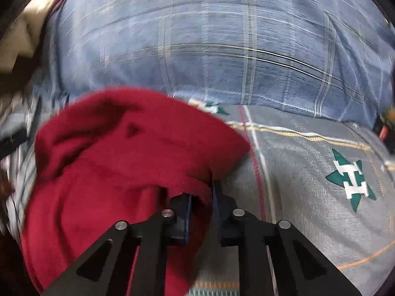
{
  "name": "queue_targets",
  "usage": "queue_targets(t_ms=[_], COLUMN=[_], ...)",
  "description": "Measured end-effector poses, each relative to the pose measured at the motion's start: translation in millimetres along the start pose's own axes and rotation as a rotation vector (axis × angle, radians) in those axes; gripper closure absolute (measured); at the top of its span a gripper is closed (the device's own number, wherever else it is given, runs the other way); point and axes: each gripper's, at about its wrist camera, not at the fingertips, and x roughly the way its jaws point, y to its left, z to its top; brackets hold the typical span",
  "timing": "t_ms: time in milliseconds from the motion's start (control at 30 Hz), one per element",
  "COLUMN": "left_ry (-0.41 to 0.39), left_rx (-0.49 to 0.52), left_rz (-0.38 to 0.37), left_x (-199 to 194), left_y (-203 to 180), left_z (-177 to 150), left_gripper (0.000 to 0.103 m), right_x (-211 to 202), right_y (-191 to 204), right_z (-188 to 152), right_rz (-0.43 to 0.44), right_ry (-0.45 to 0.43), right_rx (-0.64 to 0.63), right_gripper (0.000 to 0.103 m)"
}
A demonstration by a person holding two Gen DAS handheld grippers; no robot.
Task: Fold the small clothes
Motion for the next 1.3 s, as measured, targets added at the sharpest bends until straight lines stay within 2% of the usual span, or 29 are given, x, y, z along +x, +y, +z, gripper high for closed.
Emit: queue_targets(t_ms=[67,133,200,267,333,367,433,467,500,567,633,767,833,900,967,1067,1100,1167,1200,1233,1300], left_ry=[0.013,0.022,0.031,0.043,0.049,0.051,0.045,0.04,0.035,0.026,0.035,0.057,0.076,0.071,0.053,0.052,0.062,0.093,0.108,0.133,0.137], left_rx=[0.005,0.016,0.03,0.043,0.04,0.036,0.02,0.011,0.004,-0.014,-0.028,-0.029,-0.027,-0.034,-0.032,-0.016,-0.003,0.021,0.028,0.033,0.013], left_rz=[-0.009,-0.012,-0.009,0.008,0.017,0.02,0.029,0.031,0.03,0.031,0.03,0.032,0.022,0.001,-0.009,-0.013,-0.008,0.013,0.025,0.033,0.026], left_x=[3,7,13,20,22,23,27,28,30,36,44,61,68,70,70,76,83,95,100,106,111], left_y=[-2,-7,-12,-16,-15,-14,-13,-13,-13,-12,-11,-13,-16,-18,-21,-28,-33,-39,-41,-44,-45], left_z=[0,1,1,0,-1,0,2,4,5,8,8,7,6,8,11,14,15,14,14,16,22], left_gripper=[0.019,0.019,0.019,0.019,0.019,0.019,0.019,0.019,0.019,0.019,0.019,0.019,0.021,0.024,0.024,0.025,0.028,0.044,0.066,0.081,0.084], right_x=[-18,-40,-42,-28,-27,-35,-59,-70,-75,-73,-53,-16,3,23,24,-3,-16,-35,-44,-51,-59], right_y=[-10,-13,-12,-11,-13,-16,-27,-33,-35,-38,-36,-38,-40,-47,-53,-57,-57,-59,-59,-57,-50], right_z=[3,-6,-21,-38,-44,-43,-32,-27,-22,-10,3,16,23,30,32,24,20,14,10,6,-1], right_rz=[0.043,0.015,0.0,-0.015,0.002,0.015,0.062,0.079,0.088,0.062,0.025,0.009,-0.066,-0.09,-0.073,-0.039,-0.041,-0.036,-0.026,-0.008,0.039], right_ry=[-0.045,-0.069,-0.022,0.067,0.097,0.076,-0.002,-0.045,-0.077,-0.091,-0.046,-0.007,0.001,0.028,0.037,-0.013,-0.027,-0.041,-0.048,-0.052,-0.045], right_rx=[0.059,0.033,0.026,0.003,0.009,0.037,0.121,0.159,0.183,0.194,0.174,0.171,0.156,0.188,0.23,0.261,0.251,0.226,0.22,0.213,0.188], right_gripper=[0.094,0.094,0.094,0.094,0.091,0.088,0.069,0.051,0.042,0.041,0.041,0.043,0.045,0.044,0.044,0.043,0.042,0.042,0.039,0.038,0.033])
